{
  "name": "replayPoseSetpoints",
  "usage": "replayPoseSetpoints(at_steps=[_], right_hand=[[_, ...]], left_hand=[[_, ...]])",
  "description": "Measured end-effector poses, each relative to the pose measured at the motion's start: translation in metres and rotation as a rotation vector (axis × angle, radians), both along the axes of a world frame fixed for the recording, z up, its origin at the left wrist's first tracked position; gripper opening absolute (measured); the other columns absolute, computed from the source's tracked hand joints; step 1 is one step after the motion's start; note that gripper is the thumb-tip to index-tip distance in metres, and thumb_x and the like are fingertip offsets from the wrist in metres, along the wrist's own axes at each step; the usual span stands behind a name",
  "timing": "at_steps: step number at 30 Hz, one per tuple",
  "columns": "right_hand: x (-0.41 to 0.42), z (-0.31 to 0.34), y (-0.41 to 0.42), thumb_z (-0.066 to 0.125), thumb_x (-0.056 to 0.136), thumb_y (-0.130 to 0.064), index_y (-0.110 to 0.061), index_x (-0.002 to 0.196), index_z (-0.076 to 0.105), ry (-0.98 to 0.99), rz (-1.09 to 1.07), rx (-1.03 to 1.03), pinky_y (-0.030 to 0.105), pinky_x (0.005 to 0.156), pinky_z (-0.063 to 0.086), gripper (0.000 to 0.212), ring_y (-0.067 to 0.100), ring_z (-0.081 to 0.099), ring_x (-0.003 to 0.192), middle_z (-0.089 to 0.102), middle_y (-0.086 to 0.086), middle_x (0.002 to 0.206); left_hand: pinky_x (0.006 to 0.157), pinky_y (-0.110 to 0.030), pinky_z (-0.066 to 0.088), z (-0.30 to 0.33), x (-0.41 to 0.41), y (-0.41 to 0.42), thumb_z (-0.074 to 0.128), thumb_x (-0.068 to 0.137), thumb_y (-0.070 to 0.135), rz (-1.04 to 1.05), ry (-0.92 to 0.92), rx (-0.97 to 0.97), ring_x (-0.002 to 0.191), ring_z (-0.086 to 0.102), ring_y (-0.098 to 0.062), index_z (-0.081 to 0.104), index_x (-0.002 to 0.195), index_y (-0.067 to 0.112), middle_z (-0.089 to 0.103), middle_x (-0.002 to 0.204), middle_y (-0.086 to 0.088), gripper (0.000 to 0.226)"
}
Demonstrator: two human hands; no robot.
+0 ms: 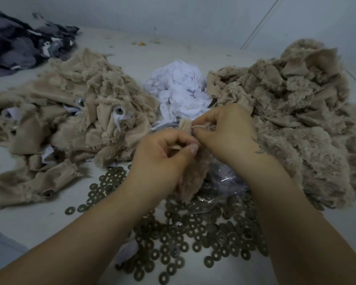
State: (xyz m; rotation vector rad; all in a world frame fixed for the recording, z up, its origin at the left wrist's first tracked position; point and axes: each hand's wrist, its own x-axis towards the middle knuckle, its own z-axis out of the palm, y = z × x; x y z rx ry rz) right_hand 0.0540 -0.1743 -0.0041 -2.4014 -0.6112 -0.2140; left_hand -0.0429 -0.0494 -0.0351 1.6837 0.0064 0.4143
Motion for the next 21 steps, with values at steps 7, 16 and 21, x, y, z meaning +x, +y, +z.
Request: replayPoseSetpoints(at_steps=[7,16,21], right_hand=[[-0.013,0.000,0.009,0.073,0.082,-0.017,-0.028,0.090,0.081,0.058,0.054,0.134,0.006,0.042,0.035,0.016,-0.008,0.051,0.042,0.061,-0.015,0.054],[-0.017,-0.001,0.010,0.075,0.082,-0.016,-0.021,0.098,0.080,0.042,0.071,0.161,0.001,0.044,0.035,0.017,-0.019,0.049,0.044,0.054,-0.024,0.057],[-0.018,-0.004,0.014,0.075,0.081,-0.013,-0.020,0.096,0.080,0.100,0.081,0.192,-0.002,0.051,0.038,0.017,-0.021,0.054,0.055,0.060,-0.028,0.073]], left_hand=[[0.051,-0.008,0.046,0.005,0.008,0.007,0.069,0.087,0.000,0.156,-0.109,0.103,0.060,0.064,0.005,0.074,0.091,0.027,0.074,0.079,0.015,0.028],[0.056,-0.001,0.041,0.005,0.012,0.019,0.074,0.083,0.002,0.197,-0.079,0.370,0.051,0.056,0.011,0.075,0.101,0.023,0.062,0.059,0.032,0.028],[0.060,-0.013,0.052,0.005,0.008,0.020,0.074,0.084,0.005,0.222,-0.130,0.438,0.059,0.062,0.001,0.072,0.101,0.036,0.067,0.069,0.022,0.035]])
